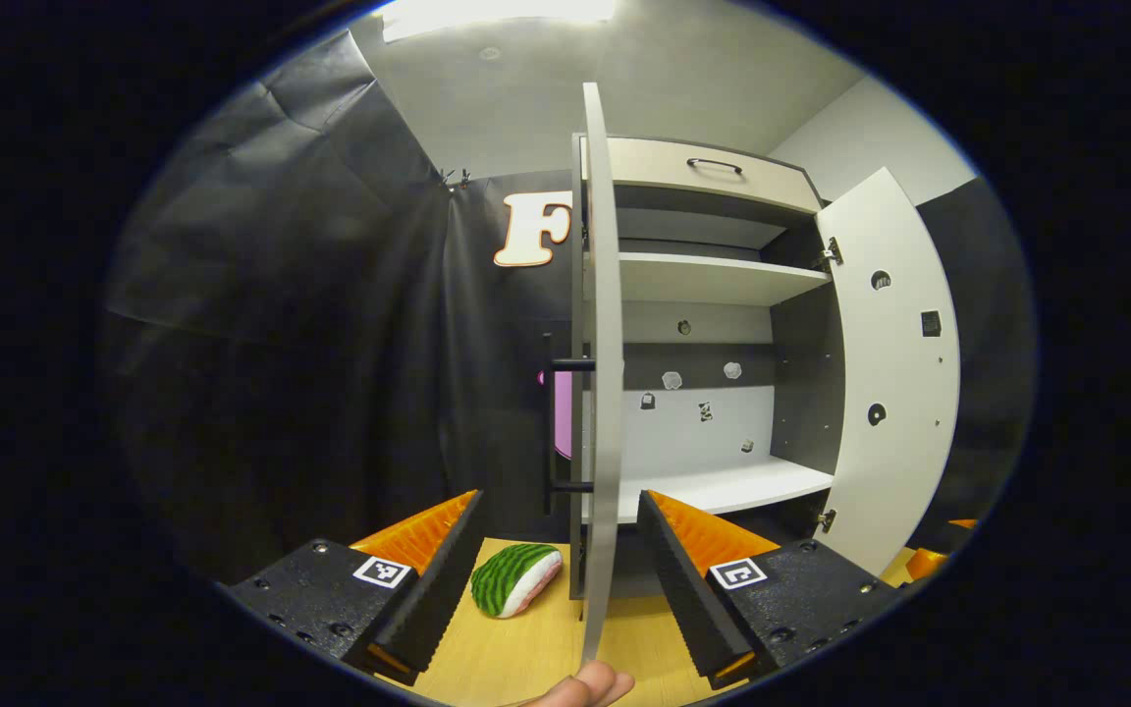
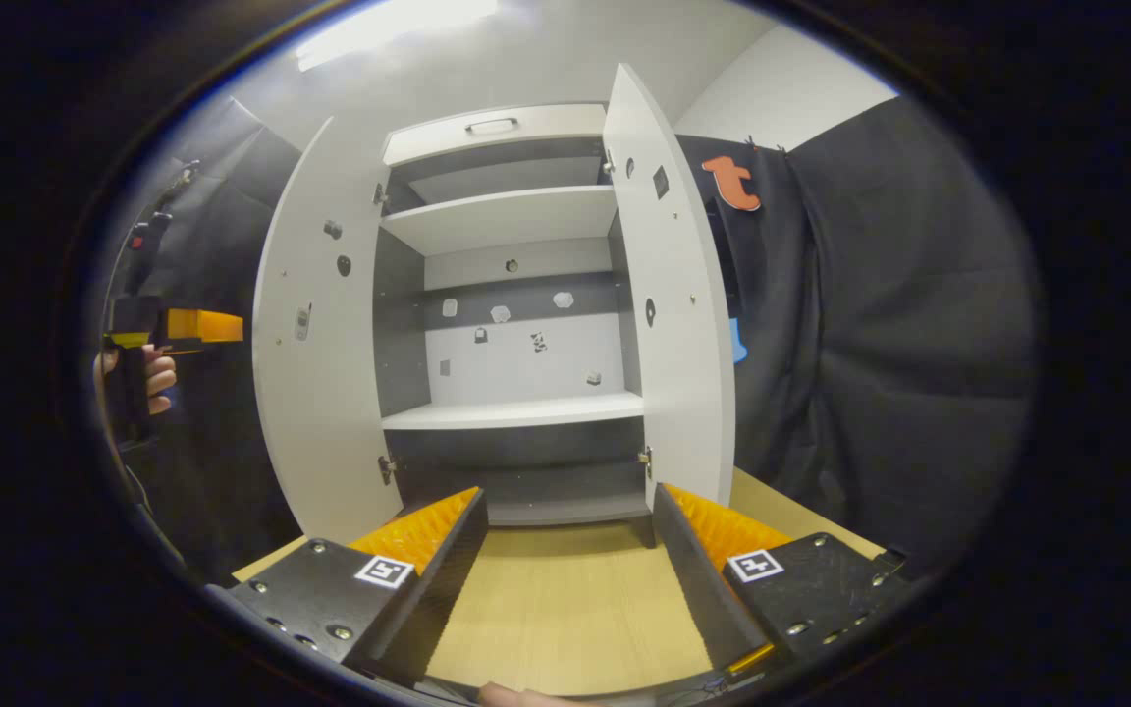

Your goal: Open the right door of the double-door shoe cabinet with the right hand, and open the left door with the left hand.

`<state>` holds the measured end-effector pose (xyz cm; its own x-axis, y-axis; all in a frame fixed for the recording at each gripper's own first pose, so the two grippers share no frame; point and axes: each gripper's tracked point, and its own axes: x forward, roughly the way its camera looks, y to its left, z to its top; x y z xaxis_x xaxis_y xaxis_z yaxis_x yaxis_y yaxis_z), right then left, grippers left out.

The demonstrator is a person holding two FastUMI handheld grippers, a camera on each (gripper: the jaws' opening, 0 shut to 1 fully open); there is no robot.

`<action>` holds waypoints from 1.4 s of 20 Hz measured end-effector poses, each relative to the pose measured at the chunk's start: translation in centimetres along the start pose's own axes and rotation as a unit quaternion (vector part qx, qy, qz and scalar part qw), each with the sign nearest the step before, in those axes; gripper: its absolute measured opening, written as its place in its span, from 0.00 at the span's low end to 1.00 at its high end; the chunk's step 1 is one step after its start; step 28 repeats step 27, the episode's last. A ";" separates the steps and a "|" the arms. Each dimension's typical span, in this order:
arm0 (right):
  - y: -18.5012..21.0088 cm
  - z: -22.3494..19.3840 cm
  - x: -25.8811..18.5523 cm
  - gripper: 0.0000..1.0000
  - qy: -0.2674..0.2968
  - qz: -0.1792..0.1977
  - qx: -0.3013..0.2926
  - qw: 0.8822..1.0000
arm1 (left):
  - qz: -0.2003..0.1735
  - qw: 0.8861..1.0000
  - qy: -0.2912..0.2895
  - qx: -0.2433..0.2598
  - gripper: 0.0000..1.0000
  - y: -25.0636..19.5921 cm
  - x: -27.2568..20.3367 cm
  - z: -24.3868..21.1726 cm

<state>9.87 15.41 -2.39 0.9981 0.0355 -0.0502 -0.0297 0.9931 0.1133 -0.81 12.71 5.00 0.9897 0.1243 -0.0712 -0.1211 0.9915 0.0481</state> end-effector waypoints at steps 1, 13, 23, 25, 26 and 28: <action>0.0 0.2 0.1 1.00 -0.001 0.000 -0.003 1.000 | -0.001 1.000 0.000 0.001 0.95 -0.8 -0.4 -0.2; -0.5 4.5 -1.6 1.00 -0.044 -0.004 -0.018 0.999 | -0.051 0.999 -0.005 0.011 0.92 -10.7 -4.8 -4.0; 0.2 6.1 -3.0 1.00 -0.070 -0.017 -0.035 0.997 | -0.053 0.998 0.032 -0.031 0.93 -11.6 -5.3 -9.3; 0.4 5.8 -3.1 1.00 -0.068 -0.017 -0.038 0.997 | -0.049 0.997 0.038 -0.034 0.94 -11.5 -4.9 -9.7; 0.5 5.7 -3.2 1.00 -0.067 -0.016 -0.037 0.997 | -0.046 0.998 0.040 -0.032 0.94 -11.4 -5.0 -9.8; 0.5 5.6 -3.3 1.00 -0.066 -0.015 -0.035 0.997 | -0.044 0.998 0.039 -0.032 0.95 -11.3 -5.0 -9.7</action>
